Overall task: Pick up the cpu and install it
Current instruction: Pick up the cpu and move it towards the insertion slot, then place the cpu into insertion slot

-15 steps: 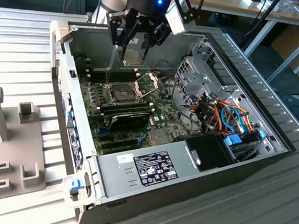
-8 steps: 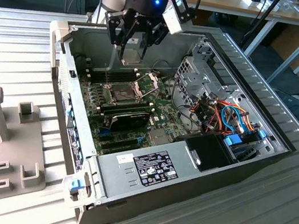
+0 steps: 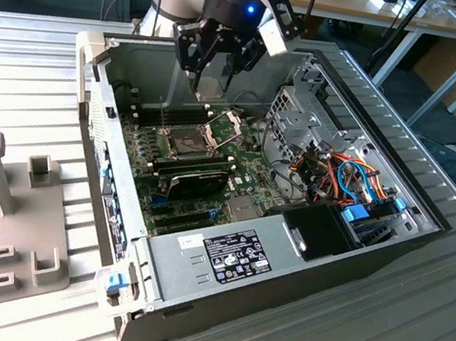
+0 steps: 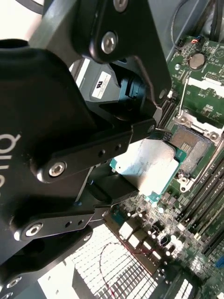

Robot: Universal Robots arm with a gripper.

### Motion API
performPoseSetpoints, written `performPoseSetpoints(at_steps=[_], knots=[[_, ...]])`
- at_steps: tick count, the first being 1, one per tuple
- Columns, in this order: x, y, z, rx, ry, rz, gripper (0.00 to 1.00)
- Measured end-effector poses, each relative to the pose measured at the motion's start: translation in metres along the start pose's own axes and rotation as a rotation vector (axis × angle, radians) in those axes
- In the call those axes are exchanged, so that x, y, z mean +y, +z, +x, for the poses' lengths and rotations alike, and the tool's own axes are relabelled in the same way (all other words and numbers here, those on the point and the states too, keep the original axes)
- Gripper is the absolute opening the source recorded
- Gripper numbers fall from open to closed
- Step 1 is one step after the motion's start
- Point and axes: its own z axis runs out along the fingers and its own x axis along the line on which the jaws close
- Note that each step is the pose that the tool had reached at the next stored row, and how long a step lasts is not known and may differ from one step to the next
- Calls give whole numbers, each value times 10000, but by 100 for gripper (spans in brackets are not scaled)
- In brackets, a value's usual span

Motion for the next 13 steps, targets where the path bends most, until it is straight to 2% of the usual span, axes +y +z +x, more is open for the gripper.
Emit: performPoseSetpoints(at_steps=[13], knots=[[11, 15, -1, 1, -1, 0, 55]])
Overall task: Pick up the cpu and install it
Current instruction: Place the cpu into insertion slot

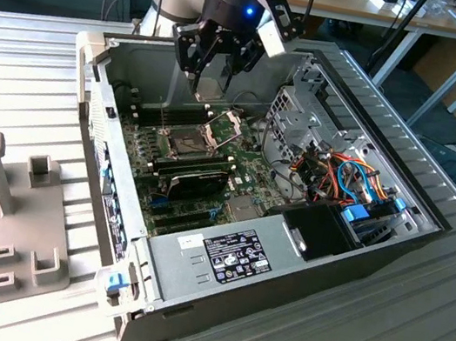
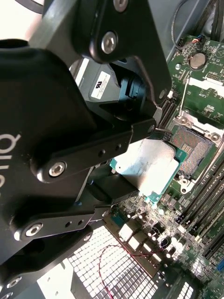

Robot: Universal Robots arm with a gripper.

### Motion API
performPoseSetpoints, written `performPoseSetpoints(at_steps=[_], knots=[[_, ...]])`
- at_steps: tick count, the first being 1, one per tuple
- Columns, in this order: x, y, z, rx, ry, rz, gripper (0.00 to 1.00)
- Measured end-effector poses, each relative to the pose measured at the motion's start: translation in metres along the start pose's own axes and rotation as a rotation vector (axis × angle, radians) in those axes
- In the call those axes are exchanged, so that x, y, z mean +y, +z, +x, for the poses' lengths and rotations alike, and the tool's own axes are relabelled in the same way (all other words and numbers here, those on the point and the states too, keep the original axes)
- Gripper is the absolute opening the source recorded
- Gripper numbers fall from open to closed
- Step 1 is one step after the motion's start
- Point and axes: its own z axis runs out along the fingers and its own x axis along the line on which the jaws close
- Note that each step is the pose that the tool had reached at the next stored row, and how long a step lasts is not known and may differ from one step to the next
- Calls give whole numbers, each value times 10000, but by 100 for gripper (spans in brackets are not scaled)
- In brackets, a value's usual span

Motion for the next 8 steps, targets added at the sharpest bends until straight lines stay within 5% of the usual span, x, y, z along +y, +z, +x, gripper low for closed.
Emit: performPoseSetpoints(at_steps=[4, 8], knots=[[1, 0, 0, 0, -14, 0, 55], [1, 0, 0, 3, -541, -6, 55]])
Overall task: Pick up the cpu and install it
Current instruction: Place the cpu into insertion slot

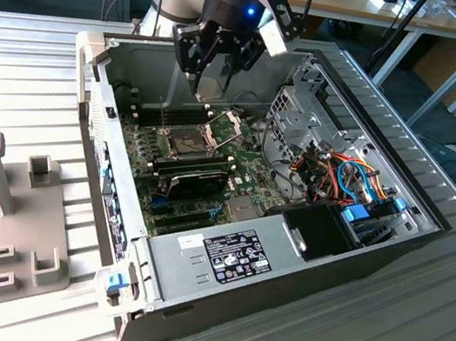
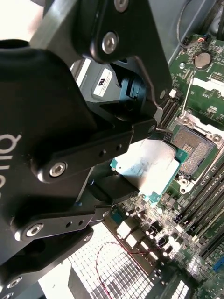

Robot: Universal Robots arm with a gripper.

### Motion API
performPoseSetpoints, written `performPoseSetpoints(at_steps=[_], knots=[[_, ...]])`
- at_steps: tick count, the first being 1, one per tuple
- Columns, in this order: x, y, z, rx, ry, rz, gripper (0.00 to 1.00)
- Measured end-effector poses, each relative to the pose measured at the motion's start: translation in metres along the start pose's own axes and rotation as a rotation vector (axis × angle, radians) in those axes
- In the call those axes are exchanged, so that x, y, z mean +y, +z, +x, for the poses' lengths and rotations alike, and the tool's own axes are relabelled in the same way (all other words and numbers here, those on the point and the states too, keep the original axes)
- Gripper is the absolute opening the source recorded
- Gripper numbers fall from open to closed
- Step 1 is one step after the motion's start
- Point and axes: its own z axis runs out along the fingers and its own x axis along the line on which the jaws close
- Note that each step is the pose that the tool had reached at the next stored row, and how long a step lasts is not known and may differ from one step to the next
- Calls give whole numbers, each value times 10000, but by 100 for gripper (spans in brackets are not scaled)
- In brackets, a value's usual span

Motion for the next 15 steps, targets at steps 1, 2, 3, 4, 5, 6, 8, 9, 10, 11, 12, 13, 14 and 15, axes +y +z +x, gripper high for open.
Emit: performPoseSetpoints(at_steps=[1, 2, 3, 4, 5, 6, 8, 9, 10, 11, 12, 13, 14, 15], knots=[[0, 0, 0, 1, -151, 1, 55], [-1, -1, 0, 3, -307, 7, 55], [0, -1, 0, 4, -426, 13, 55], [0, 0, -1, 5, -564, 21, 55], [0, 0, 0, 6, -633, 25, 55], [0, 0, 0, 7, -711, 30, 55], [0, 0, 0, 8, -875, 40, 55], [0, 0, 0, 9, -904, 42, 55], [0, 0, 0, 8, -904, 43, 55], [0, 0, 0, 9, -905, 43, 55], [0, 0, 0, 9, -905, 43, 55], [0, 0, 0, 9, -906, 43, 55], [1, 0, 0, 9, -906, 43, 55], [1, 0, 0, 9, -924, 43, 55]])
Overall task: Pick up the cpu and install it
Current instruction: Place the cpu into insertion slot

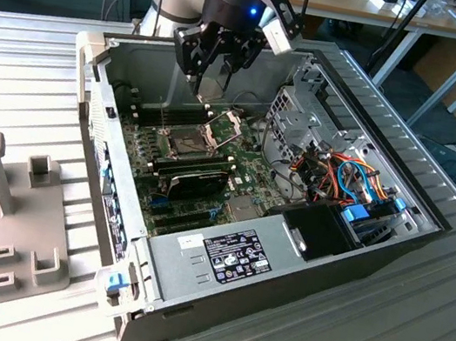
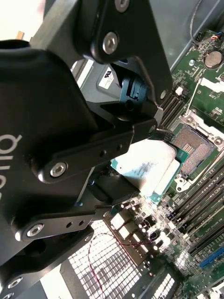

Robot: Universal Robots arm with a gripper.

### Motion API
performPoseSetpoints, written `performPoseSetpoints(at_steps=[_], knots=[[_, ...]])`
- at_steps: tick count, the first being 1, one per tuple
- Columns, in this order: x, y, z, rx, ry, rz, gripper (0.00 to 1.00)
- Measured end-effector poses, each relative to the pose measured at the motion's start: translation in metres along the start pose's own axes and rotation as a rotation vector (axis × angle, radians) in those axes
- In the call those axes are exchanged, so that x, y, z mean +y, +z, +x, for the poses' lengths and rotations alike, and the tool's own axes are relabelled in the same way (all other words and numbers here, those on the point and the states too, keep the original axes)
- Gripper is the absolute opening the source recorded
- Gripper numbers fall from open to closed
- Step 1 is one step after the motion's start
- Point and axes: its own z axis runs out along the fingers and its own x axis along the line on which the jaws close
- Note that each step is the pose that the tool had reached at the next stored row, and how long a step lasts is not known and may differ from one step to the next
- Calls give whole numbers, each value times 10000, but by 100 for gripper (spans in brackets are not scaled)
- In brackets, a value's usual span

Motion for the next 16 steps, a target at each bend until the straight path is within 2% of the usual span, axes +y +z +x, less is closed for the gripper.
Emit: performPoseSetpoints(at_steps=[4, 16], knots=[[0, 0, 0, -1, -235, -3, 55], [0, 2, 0, -9, -2093, -27, 55]])
